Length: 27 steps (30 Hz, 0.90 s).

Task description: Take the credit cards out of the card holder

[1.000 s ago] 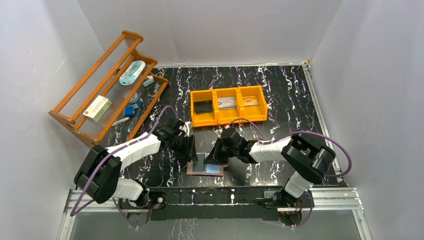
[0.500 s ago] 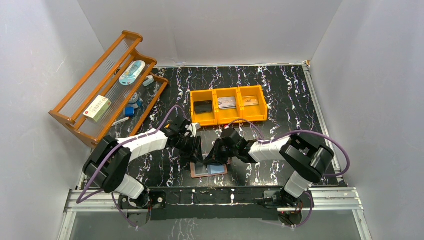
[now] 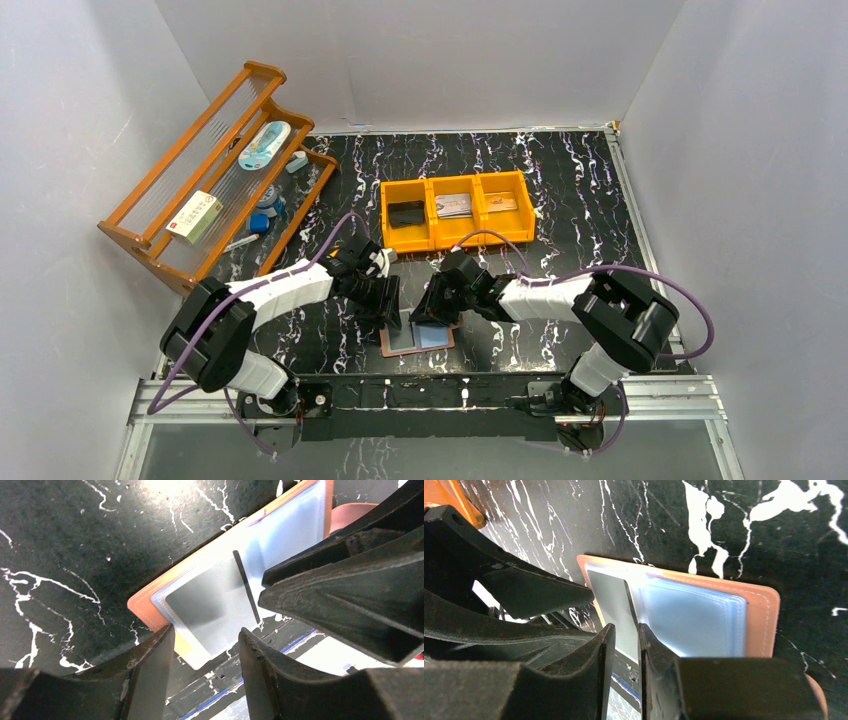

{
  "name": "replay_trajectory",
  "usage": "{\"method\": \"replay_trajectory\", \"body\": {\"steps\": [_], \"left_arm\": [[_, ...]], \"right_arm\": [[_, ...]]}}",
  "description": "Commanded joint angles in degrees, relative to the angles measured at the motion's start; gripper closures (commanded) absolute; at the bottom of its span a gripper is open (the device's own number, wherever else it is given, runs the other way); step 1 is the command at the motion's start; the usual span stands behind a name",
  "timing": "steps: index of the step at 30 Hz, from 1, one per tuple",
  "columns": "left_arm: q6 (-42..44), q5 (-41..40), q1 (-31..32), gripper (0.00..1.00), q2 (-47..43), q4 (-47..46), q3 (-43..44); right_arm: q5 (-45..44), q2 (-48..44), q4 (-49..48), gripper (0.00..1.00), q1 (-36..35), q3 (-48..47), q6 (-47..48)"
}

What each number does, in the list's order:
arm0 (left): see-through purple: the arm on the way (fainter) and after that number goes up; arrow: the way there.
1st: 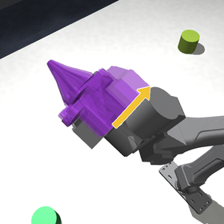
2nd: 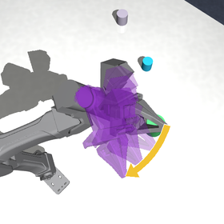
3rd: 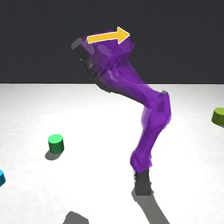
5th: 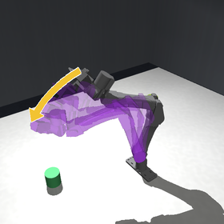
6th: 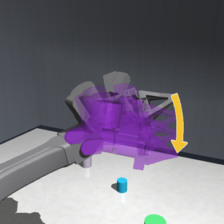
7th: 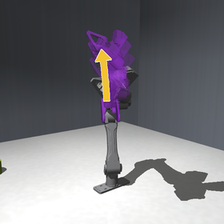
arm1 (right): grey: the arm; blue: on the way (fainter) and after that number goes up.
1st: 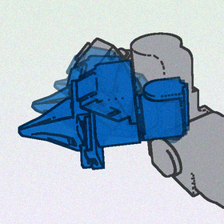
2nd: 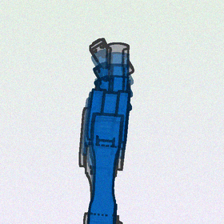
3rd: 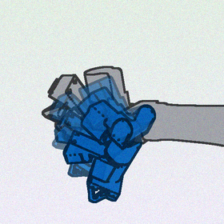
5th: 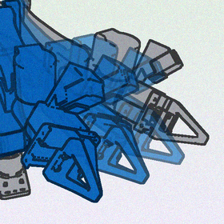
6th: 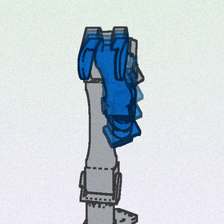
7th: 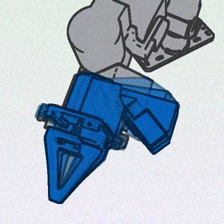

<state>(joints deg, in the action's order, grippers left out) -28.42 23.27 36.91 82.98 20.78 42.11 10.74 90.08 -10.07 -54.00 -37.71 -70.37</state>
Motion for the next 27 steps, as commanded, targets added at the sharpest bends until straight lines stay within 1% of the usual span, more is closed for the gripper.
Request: {"method": "replay_trajectory", "body": {"steps": [1, 5, 12, 15, 19, 27], "left_arm": [[1.68, -1.43, 0.27, 0.50, -3.24, 4.54, 1.15], [1.62, 0.57, 0.32, 0.48, -4.07, 4.25, 0.69], [1.62, 4.02, 0.36, 0.53, -4.33, 3.24, 0.86], [1.54, 4.50, 0.50, 0.54, -3.85, 3.07, 1.41], [1.07, 3.66, 0.75, 0.55, -1.33, 2.87, 0.37], [-0.37, -0.61, 2.20, 0.65, 2.31, 2.12, -2.95]], "right_arm": [[-1.19, -1.16, 2.00, 0.68, 0.14, -1.26, 1.32], [1.01, 0.31, 0.06, 0.69, 0.12, -0.97, 1.20], [3.85, 2.59, -4.13, 0.72, 0.12, 0.16, -0.01], [4.06, 2.98, -4.74, 0.73, 0.13, 0.30, -0.20], [4.61, 3.58, -5.50, 0.75, 0.17, 0.62, -0.79], [5.78, 4.15, -7.27, 0.76, 0.18, 1.52, -1.68]]}}
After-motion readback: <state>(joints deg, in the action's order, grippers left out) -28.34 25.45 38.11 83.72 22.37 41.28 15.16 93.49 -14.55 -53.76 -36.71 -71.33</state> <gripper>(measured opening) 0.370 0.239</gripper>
